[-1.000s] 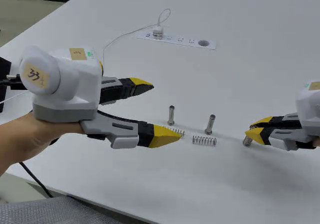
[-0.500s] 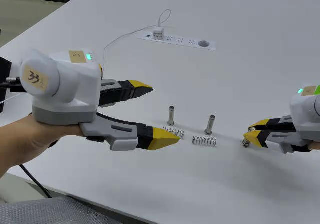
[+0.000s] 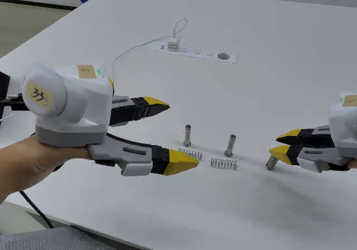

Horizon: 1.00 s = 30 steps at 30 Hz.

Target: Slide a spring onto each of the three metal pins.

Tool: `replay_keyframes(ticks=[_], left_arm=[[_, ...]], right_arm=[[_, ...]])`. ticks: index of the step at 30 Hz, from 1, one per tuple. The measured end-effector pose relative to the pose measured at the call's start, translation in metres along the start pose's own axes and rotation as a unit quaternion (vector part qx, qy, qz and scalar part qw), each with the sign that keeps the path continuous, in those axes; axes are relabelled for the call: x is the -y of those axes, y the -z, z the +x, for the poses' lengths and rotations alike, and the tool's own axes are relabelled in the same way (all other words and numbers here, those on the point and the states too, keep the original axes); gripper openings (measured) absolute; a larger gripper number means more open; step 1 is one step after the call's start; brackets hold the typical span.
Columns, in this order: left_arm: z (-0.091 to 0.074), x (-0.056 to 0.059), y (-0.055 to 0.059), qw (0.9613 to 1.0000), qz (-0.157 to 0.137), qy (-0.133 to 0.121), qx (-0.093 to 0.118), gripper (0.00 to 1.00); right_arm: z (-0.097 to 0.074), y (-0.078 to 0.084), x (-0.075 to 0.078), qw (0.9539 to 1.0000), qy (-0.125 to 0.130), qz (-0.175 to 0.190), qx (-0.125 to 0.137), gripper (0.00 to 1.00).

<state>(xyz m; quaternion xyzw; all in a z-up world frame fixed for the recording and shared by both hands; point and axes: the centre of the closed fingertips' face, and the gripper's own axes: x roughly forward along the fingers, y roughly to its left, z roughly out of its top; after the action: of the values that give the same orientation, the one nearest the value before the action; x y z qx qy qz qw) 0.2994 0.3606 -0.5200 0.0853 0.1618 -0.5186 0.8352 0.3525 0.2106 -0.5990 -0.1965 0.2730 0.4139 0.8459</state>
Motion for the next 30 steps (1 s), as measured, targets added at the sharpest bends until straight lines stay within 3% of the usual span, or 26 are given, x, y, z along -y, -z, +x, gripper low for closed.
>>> replay_keyframes(ticks=[5,12,21,27,30], left_arm=[[0.001,0.0,0.0,1.0,-0.003,0.0,0.002,0.73],[-0.002,0.004,0.008,1.0,-0.008,0.002,-0.004,0.73],[-0.011,-0.007,0.009,0.9997,-0.021,-0.014,0.002,0.73],[-0.01,-0.007,0.014,0.9996,-0.026,-0.015,-0.001,0.73],[-0.008,-0.006,0.011,0.9992,-0.033,-0.017,0.011,0.72]], right_arm=[[0.002,-0.018,-0.012,0.9997,-0.016,-0.009,0.018,0.17],[0.019,-0.027,-0.036,0.9986,-0.044,-0.021,0.02,0.17],[0.039,-0.019,-0.052,0.9966,-0.069,-0.045,0.002,0.17],[0.051,-0.013,-0.058,0.9955,-0.084,-0.044,-0.011,0.17],[0.059,-0.007,-0.06,0.994,-0.087,-0.06,-0.027,0.17]])
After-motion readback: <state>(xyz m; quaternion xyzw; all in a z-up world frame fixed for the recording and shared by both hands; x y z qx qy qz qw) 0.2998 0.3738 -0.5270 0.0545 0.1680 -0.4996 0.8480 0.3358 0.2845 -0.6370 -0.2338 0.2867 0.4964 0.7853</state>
